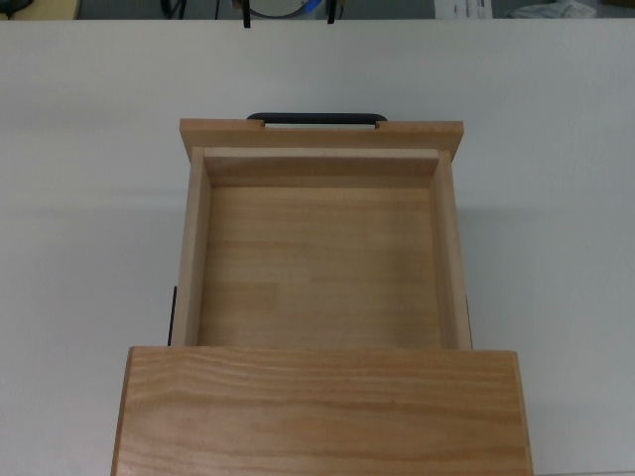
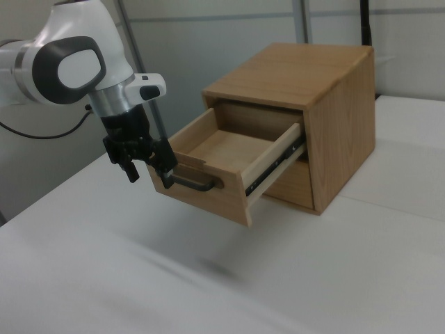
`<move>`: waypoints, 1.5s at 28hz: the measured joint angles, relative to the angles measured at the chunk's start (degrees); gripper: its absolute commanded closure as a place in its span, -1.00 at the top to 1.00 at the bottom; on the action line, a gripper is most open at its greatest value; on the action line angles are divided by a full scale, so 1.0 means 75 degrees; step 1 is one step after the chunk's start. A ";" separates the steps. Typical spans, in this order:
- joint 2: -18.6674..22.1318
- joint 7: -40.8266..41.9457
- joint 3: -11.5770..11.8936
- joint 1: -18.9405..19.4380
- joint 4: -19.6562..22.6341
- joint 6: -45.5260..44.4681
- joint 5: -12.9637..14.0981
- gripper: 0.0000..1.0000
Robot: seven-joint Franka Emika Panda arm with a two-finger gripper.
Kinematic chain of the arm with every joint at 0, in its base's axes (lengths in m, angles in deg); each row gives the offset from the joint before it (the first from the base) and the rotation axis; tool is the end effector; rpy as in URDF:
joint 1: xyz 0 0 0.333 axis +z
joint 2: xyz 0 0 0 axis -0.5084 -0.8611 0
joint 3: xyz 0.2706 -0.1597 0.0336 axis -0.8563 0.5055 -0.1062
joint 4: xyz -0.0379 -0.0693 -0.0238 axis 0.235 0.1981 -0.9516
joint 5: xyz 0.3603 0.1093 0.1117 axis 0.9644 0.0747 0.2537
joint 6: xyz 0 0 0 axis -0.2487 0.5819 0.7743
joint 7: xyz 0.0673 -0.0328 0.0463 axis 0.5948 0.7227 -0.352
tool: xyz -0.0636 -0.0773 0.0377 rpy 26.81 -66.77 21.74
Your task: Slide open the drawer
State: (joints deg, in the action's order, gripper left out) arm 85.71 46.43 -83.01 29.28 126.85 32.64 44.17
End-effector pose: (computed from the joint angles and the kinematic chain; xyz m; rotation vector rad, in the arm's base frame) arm 0.5394 0.0776 0.6301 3.0725 0.2730 0.0167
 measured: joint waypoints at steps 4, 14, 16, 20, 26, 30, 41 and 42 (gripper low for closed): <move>0.0000 0.0000 0.0000 0.0000 0.0000 -0.0006 0.0000 1.00; 0.0000 0.0000 0.0000 0.0000 -0.0002 -0.0089 0.0000 1.00; 0.0000 0.0000 0.0000 0.0000 -0.0004 -0.0089 0.0000 1.00; 0.0001 0.0000 0.0000 0.0000 -0.0019 -0.0092 0.0000 1.00; 0.0001 0.0000 0.0025 -0.0011 -0.0096 -0.0099 -0.0009 1.00; 0.0001 0.0000 0.0062 -0.0014 -0.0127 -0.0112 -0.0010 1.00; 0.0014 0.0000 0.0069 -0.0014 -0.0188 -0.0300 -0.0010 1.00; 0.0014 0.0000 0.0069 -0.0014 -0.0189 -0.0300 -0.0010 1.00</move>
State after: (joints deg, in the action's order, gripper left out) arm 85.82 46.43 -82.49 29.18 125.43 30.39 44.09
